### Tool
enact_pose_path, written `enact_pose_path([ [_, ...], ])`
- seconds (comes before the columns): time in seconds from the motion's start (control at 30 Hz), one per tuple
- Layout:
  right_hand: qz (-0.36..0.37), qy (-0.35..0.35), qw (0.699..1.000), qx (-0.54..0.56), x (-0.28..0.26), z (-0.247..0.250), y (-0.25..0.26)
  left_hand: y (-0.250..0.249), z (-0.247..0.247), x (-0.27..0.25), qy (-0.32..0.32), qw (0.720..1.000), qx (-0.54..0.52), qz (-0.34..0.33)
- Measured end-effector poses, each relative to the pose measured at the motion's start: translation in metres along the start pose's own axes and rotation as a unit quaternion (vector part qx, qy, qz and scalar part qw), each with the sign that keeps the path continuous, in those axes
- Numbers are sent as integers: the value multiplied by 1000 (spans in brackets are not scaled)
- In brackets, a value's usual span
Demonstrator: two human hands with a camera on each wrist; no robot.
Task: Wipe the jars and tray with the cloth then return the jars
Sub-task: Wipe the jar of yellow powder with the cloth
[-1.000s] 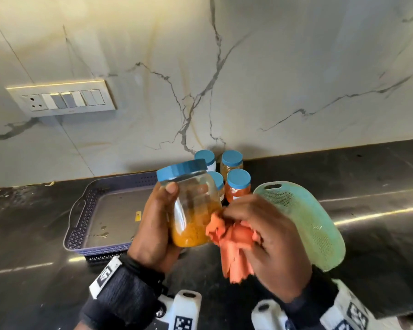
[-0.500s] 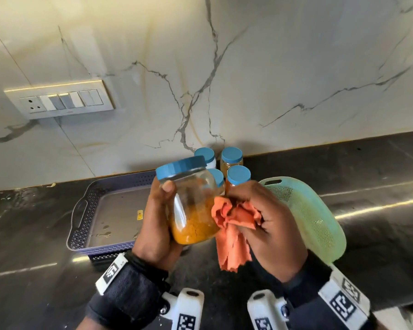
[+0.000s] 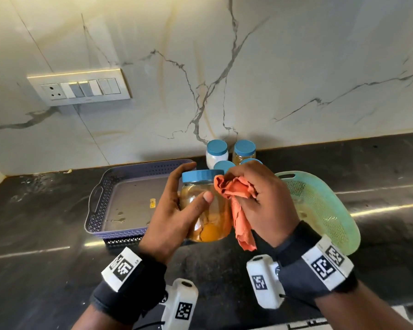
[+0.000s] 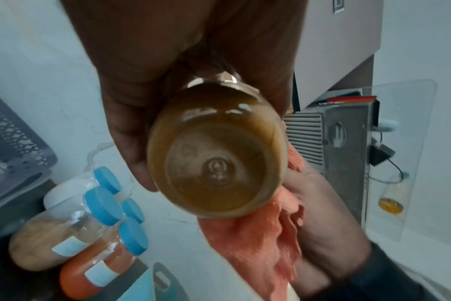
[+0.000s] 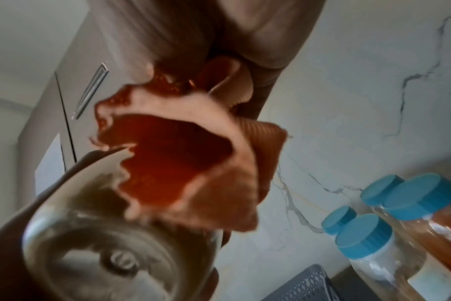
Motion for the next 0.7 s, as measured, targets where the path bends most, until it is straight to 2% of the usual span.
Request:
enact_pose_path([
  [0.23, 90, 59, 994, -3, -38, -12, 44, -14, 14, 7, -39, 999, -14, -35],
  [0.33, 86, 35, 996, 14, -24, -7, 35, -13, 10, 6, -21, 999, -5, -38],
  [0.47, 25, -23, 998, 46, 8, 5, 13, -15, 1, 8, -4, 998, -24, -50],
  [0.57, 53, -16, 997, 60, -4, 5, 26, -24, 4, 11, -23, 995, -66, -70],
  [0.7, 77, 4, 996, 47, -30, 0, 37, -26, 10, 10, -28, 994, -61, -85],
])
Point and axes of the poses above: each hand's wrist, its own x-axis towards the middle knuckle, its own z-axis out of the back of the hand, y = z × x, the point moved 8 cm from there along x, towards the middle knuckle, and after that the axes turned 10 degrees about -x, right-handed, at the moved point
